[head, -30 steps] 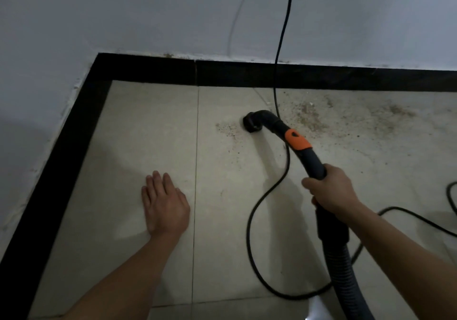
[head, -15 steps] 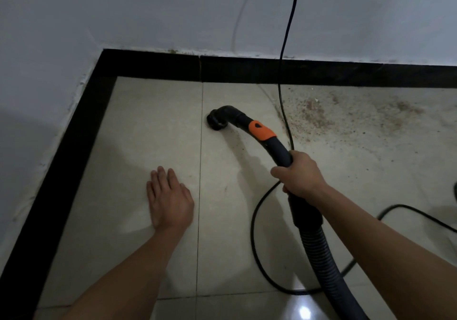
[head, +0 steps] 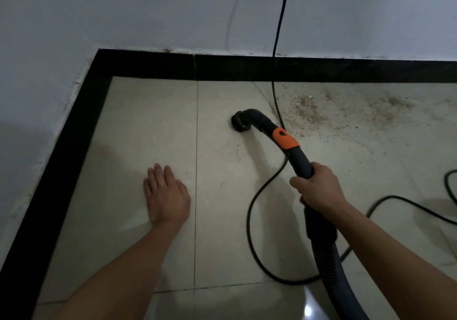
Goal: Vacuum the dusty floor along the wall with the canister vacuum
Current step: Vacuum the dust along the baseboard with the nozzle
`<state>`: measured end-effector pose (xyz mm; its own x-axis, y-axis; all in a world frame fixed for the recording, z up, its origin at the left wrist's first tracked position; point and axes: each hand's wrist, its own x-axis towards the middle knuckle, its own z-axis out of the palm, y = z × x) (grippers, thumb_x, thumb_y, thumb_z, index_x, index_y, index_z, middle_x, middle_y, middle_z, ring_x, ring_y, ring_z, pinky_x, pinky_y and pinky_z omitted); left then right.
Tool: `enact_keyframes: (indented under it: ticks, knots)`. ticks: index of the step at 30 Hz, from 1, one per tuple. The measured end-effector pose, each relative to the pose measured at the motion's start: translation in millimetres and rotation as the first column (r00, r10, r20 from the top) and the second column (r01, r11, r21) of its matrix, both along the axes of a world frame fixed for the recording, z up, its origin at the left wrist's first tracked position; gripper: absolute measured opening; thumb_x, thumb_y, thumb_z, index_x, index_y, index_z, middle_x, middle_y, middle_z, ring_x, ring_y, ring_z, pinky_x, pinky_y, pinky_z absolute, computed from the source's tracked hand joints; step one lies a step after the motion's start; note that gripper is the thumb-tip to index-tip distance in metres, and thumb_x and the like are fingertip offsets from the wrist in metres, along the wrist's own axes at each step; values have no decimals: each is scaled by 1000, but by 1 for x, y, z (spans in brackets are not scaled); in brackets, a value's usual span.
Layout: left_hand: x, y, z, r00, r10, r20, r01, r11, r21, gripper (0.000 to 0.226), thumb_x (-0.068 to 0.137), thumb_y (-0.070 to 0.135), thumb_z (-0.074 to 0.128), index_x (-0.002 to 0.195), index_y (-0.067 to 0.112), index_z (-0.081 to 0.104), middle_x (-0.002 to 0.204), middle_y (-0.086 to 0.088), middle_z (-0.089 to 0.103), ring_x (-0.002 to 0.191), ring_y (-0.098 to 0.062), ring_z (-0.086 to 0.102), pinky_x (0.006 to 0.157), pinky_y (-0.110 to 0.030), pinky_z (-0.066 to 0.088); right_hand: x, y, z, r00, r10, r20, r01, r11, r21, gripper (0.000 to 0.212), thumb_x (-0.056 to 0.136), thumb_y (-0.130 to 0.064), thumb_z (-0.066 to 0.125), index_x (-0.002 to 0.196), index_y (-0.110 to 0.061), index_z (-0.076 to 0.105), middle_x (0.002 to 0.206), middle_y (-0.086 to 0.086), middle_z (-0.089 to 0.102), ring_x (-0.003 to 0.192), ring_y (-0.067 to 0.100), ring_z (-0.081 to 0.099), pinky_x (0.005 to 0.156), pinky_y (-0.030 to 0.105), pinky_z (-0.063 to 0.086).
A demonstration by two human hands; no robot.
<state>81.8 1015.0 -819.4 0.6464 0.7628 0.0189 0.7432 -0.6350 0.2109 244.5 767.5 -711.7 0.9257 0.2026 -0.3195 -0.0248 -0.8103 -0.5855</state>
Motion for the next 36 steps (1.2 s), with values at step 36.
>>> enact_keyframes:
  ticks: [36]
  knots:
    - [-3,2,-6,998,-15,55,16,1000,-10,59,88,25,32,136,-8,44,145,-30,37,137,-44,31,114,-52,19,-45,-72,15,992,113,-50,-117,988,-98,17,74,-18,70,82,-23,56,58,3,63,40,13,61,40,24,43]
